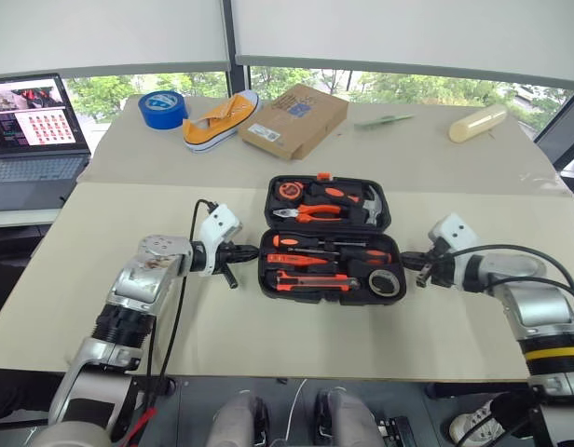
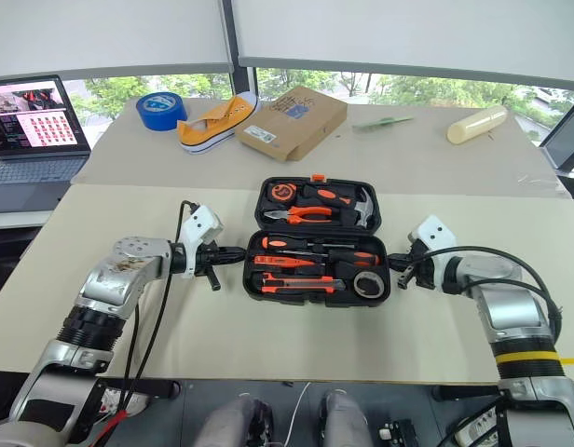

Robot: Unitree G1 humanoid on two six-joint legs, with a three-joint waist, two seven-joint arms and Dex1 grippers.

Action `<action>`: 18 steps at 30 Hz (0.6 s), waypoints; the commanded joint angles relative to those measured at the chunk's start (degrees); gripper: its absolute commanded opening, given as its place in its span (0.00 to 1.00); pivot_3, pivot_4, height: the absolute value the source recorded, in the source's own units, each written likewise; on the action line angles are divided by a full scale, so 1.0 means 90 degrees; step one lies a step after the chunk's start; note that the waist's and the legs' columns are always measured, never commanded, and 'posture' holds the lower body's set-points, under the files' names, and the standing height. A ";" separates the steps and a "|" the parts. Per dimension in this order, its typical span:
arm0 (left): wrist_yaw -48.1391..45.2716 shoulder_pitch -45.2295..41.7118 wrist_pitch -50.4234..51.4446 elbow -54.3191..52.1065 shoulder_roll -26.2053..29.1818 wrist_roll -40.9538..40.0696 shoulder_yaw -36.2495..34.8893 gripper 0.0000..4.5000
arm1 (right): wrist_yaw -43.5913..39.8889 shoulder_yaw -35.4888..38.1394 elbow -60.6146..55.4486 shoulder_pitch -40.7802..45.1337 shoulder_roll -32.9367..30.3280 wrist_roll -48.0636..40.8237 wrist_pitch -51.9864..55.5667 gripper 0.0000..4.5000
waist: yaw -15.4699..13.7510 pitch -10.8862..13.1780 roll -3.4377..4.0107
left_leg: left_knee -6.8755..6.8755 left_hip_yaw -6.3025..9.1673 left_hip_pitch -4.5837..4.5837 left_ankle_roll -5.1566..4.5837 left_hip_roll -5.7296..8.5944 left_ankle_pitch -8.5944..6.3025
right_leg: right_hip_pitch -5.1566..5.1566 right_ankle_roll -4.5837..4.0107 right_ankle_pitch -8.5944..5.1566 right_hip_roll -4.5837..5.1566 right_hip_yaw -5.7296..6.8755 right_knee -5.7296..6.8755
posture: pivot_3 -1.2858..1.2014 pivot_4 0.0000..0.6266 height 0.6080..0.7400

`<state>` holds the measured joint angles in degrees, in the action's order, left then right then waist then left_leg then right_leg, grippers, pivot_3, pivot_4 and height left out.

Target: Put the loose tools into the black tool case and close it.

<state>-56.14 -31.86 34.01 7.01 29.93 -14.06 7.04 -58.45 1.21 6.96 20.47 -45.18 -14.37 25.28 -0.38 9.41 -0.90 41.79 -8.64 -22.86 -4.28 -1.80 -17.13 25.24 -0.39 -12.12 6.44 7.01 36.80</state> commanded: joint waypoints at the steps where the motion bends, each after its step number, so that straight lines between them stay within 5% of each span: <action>1: -0.1189 0.0547 0.0417 -0.1561 0.0358 -0.0798 0.0577 0.01 | -0.0722 -0.0012 -0.1331 -0.0429 -0.0088 -0.0593 -0.0214 0.00 | -0.0003 0.0000 0.0000 | 0.0000 0.0000 0.0001 0.0000 0.0000 0.0000 | -0.0001 0.0000 0.0000 0.0001 0.0000 0.0000 | 0.52 0.24 0.93; 6: -0.1623 0.1350 0.0434 -0.2166 0.1232 -0.0623 0.0858 0.01 | -0.0696 0.0201 -0.1835 -0.1138 -0.0270 -0.0502 -0.0277 0.00 | 0.0025 -0.0004 0.0007 | -0.0021 0.0002 0.0015 0.0007 -0.0001 -0.0004 | -0.0007 0.0009 -0.0011 0.0001 -0.0006 -0.0007 | 0.52 0.24 0.93; 18: -0.1284 0.2518 -0.0497 -0.1803 0.2157 -0.0117 0.0192 0.01 | -0.0394 0.1159 -0.2453 -0.2786 -0.0471 -0.0548 -0.0282 0.00 | 0.0019 -0.0009 0.0013 | -0.0024 0.0009 0.0050 0.0010 -0.0010 -0.0007 | -0.0027 0.0003 -0.0016 0.0009 -0.0020 0.0001 | 0.52 0.24 0.93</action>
<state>-68.15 -11.31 31.81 -12.61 46.24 -19.15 9.40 -62.61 8.71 -12.57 -3.91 -48.46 -18.28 23.78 -0.20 9.33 -0.79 41.57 -8.56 -22.37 -4.17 -1.91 -17.20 24.98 -0.37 -12.26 6.52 6.82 36.82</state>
